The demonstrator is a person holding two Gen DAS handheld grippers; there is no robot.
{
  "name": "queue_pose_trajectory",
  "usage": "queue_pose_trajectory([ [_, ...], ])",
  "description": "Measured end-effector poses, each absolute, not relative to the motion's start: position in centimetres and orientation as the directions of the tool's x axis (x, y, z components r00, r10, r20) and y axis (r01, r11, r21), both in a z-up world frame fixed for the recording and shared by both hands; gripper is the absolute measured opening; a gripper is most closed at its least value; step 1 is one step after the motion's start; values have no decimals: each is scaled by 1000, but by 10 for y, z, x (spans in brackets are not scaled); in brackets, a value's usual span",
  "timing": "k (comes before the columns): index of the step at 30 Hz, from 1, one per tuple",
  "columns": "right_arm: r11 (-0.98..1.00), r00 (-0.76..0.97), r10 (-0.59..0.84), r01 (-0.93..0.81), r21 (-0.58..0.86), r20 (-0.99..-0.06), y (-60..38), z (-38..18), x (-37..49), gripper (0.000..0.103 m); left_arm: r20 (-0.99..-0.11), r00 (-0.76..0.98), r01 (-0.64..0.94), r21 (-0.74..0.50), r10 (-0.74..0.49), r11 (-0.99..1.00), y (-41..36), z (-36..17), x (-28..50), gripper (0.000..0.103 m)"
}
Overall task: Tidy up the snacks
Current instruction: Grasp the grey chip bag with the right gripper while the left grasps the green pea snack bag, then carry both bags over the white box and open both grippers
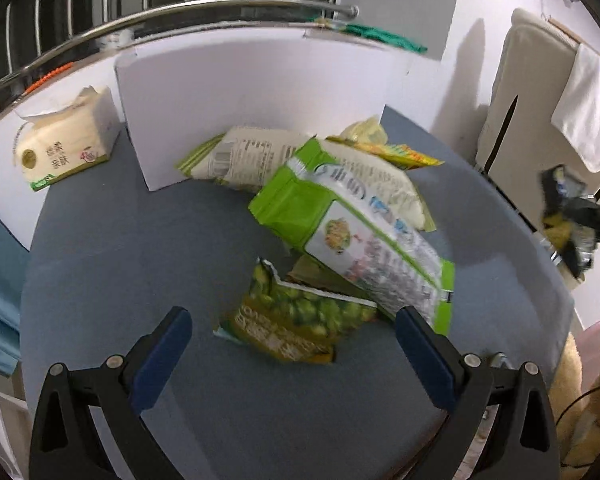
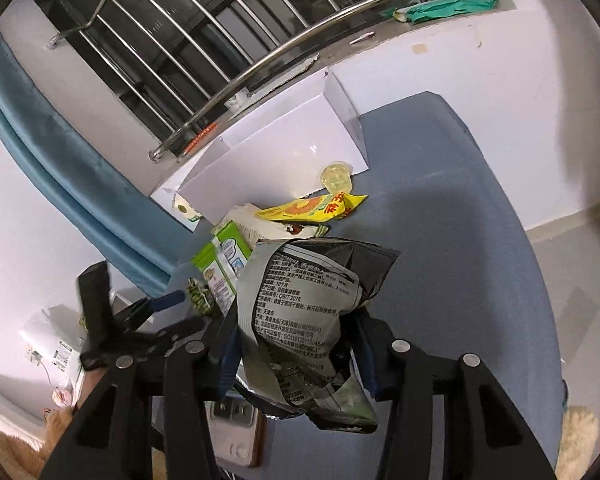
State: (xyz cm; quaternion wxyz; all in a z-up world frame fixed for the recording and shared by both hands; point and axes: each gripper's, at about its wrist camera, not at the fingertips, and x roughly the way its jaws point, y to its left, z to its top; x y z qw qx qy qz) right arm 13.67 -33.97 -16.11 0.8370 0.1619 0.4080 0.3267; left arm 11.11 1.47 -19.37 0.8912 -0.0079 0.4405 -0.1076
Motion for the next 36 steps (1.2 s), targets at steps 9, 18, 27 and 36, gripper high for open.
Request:
queue_pose_trajectory([
  [9,734,450,679,-423,531,-580,-336,-159,134,53,-764,600,213,-132,-236,968,20,-188,102,51],
  [18,707,446,706,-497,503,-551,-303,-137,155,53,-572,760,194,-254,-309,948,50,-108,83,51],
  [27,717,520,686,-601,353,-508,-236,-58,227,53,-497,813,174,-289,-303,941,69,-35,175,51],
  [36,810,565,559,-527,256,-607,-176,-53,344,55,-599,773,88,-221,-207,971,71,-31,290,54],
])
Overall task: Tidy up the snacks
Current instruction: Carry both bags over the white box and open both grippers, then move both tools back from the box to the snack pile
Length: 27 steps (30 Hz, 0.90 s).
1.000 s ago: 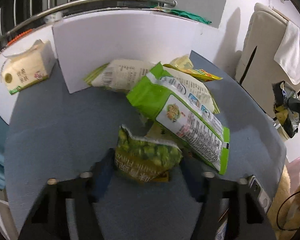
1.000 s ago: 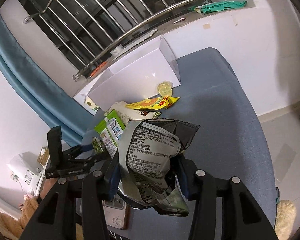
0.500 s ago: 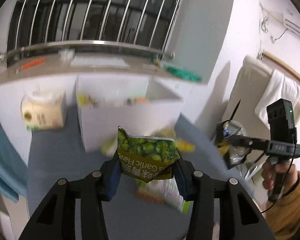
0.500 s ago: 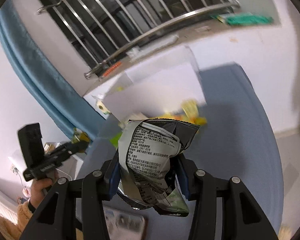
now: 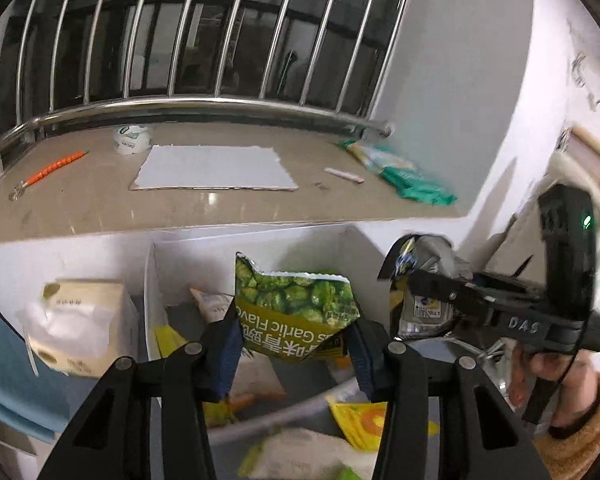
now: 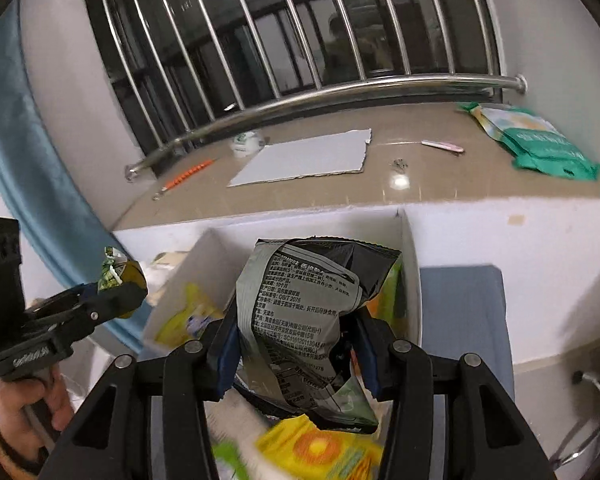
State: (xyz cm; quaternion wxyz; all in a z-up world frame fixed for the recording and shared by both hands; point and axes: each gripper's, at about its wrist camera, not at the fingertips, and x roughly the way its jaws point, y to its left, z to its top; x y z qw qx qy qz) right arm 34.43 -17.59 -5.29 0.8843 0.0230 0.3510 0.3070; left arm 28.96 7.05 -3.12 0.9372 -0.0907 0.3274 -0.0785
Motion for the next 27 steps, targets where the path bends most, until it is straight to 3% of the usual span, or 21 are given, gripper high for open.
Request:
queue_pose_trajectory([
  [2,823,575,540,-513,243,-615,-174,-54,359,59,-635,751,54,-215,-182,975,72,-39,304,79],
  [3,830,580,530,-504,239,-619,-174,-55,366,76,-646,746,33,-205,-160,978,73,-41,307,103],
  [5,837,583,525,-484,254,-620,-176,-55,375,103,-639,755,28,-190,-146,981,74,-44,309,103],
  [17,827,635,537,-525,200,-555,-184,-32,345,103,-614,782,42,-125,-111,991,69,-28,278,103],
  [27,770,617,602,-615,166,-506,-194,-27,278,103,-566,817,91,-62,-111,994,48,-17,202,103],
])
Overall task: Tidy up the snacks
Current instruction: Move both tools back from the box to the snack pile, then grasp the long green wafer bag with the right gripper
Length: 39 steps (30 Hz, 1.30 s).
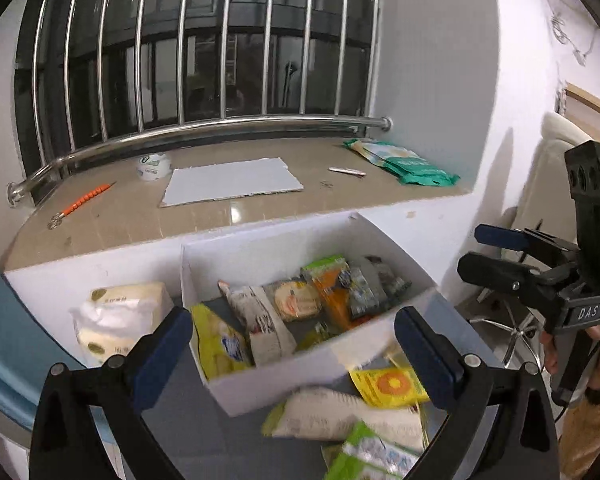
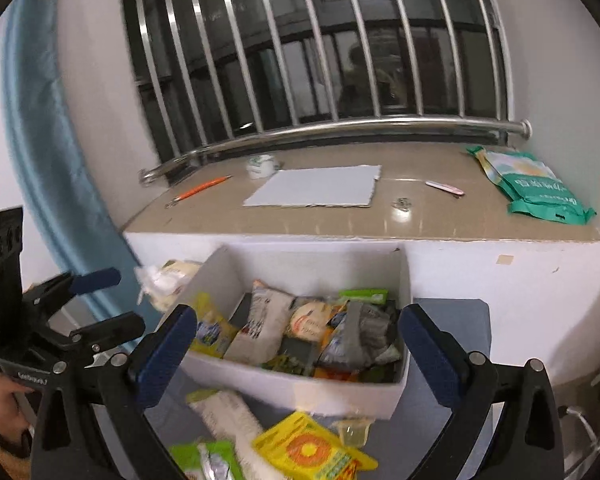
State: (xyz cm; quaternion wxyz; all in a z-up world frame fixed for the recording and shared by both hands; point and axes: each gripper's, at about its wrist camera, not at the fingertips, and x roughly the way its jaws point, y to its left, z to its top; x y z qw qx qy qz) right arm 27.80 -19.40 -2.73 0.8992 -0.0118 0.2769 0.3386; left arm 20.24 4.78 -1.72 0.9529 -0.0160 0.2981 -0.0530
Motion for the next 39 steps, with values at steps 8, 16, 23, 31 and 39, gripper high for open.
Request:
queue_pose_trajectory([
  [8,726,565,636,-669,159,-526,-217,-67,201,103,-570,809,66,-154,-143,986,49,-55,121,103],
  [16,704,479,630,-684,189,-611,-222,-136,135,103,-594,788,-17,-284,-161,959,66,-102,52,103],
  [23,672,416,614,-721,168,-670,-194,-169,136,103,-563,814,-16,-274,-147,962,67,-95,28,103],
  [31,651,355,560,-747,132,-749,-156,-197,154,103,-551,821,26,-231,-153,973,57,-93,7,103],
  [39,654,341,518,-749,107,-785,-141,-211,166,102,-583,801,-16,-243,-132,970,67,-107,0,103],
])
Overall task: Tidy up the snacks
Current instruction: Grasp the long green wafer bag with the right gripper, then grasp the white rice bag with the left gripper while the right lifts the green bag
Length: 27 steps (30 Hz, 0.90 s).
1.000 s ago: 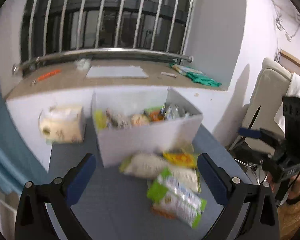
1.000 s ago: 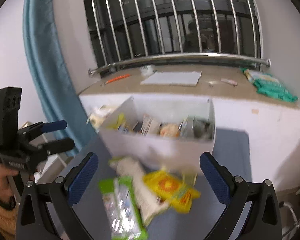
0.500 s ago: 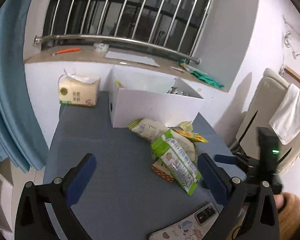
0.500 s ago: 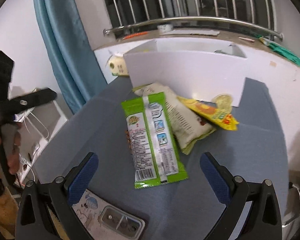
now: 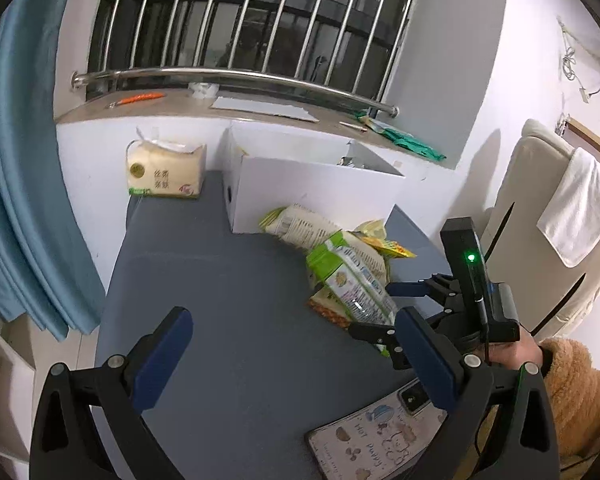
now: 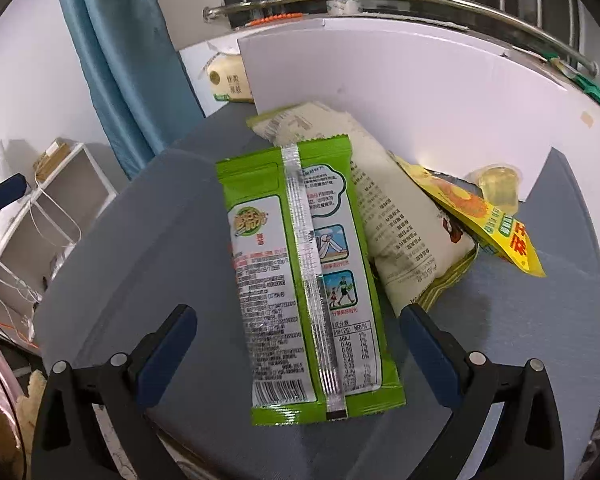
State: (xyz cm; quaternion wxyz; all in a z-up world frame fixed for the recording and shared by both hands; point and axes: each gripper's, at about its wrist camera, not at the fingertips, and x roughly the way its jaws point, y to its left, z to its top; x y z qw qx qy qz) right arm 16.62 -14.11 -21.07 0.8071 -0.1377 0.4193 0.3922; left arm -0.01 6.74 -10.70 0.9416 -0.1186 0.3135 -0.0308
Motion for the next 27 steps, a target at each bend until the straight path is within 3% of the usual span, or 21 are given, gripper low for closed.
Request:
queue_pose_trajectory([
  [1,657,343,510,-747,99,-789,-141,-211,166,98,-585,800,-19,-245,-133,969,68,-108,0,103],
  [2,660,337,500,-745,99,-797,-141,-213,167,74,-589,798,-21,-247,-133,969,68,-110,0,103],
  [3,658,329,508,-744,112,-796,-142,-215,167,65,-590,797,-21,-245,-132,969,67,-111,1,103],
  [10,663,334,599,-717,216,-728,-182,-189,160,64,-613,773,2,-256,-164,967,59,-118,16,103],
  [16,700,407,653,-647,303,-639,-241,-157,156,64,-626,727,47,-366,-283,929,41,-128,74,103],
  [22,731,469,652,-597,330,-596,-281,-146,145,64,-669,675,-132,-526,-313,840,56,-150,156,103],
  [27,739,481,651,-578,346,-587,-288,-150,140,64,-760,620,-317,-469,-194,824,54,-164,205,103],
])
